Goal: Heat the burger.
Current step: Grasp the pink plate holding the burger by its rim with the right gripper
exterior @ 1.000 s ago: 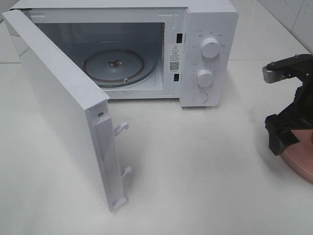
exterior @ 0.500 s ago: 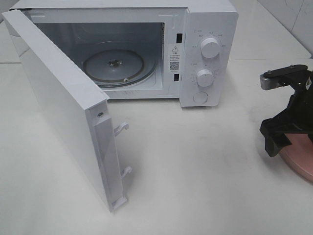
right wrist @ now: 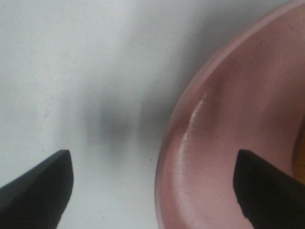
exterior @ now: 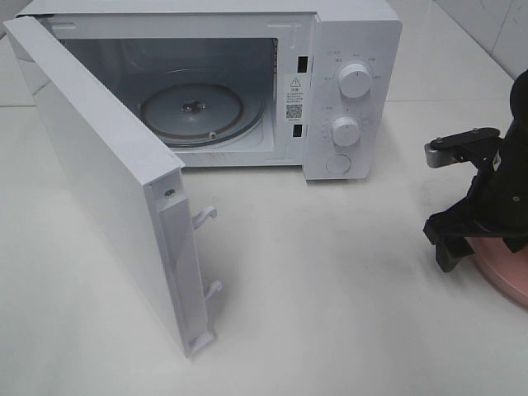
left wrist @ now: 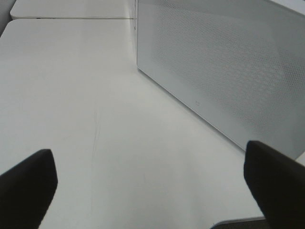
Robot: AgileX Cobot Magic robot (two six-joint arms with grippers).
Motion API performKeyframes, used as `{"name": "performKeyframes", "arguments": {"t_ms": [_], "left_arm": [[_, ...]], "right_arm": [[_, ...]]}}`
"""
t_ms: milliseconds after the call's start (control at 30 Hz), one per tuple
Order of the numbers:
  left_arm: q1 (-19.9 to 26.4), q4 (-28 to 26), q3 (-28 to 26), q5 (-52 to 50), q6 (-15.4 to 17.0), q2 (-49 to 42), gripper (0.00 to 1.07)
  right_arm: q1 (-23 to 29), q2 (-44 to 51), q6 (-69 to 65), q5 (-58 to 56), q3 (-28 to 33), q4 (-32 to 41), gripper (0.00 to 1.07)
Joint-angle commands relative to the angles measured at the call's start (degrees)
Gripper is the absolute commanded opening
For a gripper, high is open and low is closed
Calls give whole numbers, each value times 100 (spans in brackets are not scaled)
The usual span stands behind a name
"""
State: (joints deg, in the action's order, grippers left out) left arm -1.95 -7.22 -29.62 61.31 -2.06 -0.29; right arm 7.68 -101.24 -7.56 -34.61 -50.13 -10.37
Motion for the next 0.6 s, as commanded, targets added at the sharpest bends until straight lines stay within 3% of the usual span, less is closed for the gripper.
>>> {"name": "performKeyframes", "arguments": {"t_ms": [33,600], "left_arm": [[-17,-40,6,6,-11,-11,100],[-17,-40,6,6,-11,-11,100]], "right_arm": [[-34,-155,-69,74,29,-92,86],[-34,-504,-286,344,201,-367,76]]}}
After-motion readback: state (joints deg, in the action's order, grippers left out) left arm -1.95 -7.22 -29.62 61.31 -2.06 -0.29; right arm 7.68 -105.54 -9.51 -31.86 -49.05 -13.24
